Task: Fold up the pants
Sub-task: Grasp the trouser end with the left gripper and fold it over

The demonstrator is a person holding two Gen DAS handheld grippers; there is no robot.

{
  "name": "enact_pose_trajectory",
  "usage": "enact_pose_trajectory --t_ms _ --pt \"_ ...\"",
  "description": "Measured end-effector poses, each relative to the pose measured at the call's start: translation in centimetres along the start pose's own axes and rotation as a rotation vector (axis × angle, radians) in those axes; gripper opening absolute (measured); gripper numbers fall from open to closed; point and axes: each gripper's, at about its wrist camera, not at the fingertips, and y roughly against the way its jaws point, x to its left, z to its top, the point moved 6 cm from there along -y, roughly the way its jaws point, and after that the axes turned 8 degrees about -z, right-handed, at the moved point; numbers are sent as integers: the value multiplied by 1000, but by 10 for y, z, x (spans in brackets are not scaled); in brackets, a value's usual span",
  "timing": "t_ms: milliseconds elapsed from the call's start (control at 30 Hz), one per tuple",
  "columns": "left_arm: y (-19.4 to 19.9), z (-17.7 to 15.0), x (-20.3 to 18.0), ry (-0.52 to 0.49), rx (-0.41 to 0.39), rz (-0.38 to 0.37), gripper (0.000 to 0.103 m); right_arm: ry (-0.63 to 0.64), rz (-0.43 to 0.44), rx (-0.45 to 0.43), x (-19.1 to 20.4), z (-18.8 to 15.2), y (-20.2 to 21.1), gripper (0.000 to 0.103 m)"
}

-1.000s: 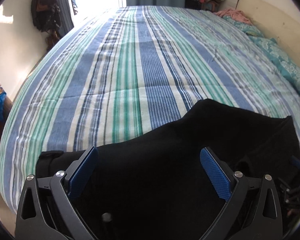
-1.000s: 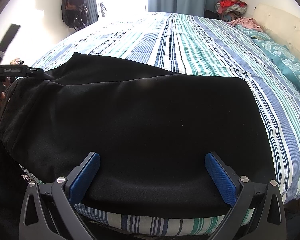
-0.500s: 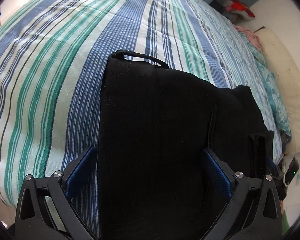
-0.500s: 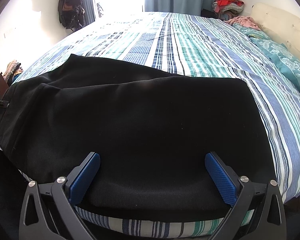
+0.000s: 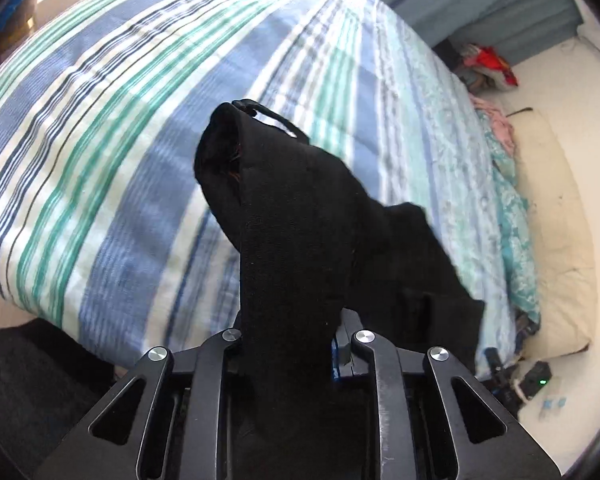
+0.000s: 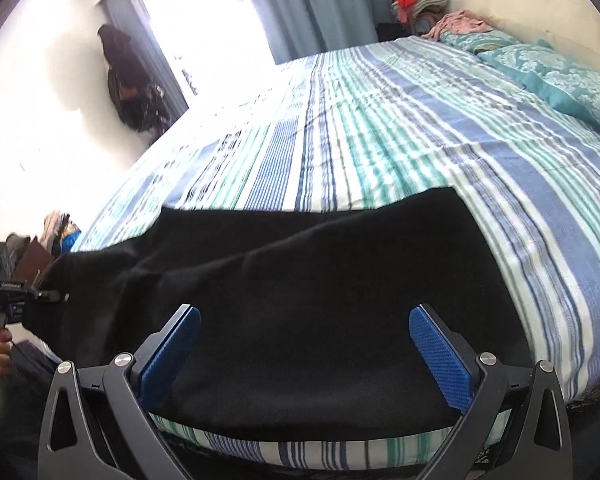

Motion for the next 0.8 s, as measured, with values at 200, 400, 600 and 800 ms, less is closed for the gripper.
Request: enact_pose_trajectory --t_ms 200,400,600,800 --pt "5 -17 -138 -57 42 -209 19 -194 -38 -129 -51 24 28 103" --pt "-73 -39 -249 -117 136 -291 19 -370 -74 -200 -102 34 48 103" --pt "-195 -78 -305 -191 225 -200 22 -460 -119 -249 -141 29 67 103" --pt "-293 -138 -305 -308 482 -122 45 -579 -136 -298 -180 22 79 103"
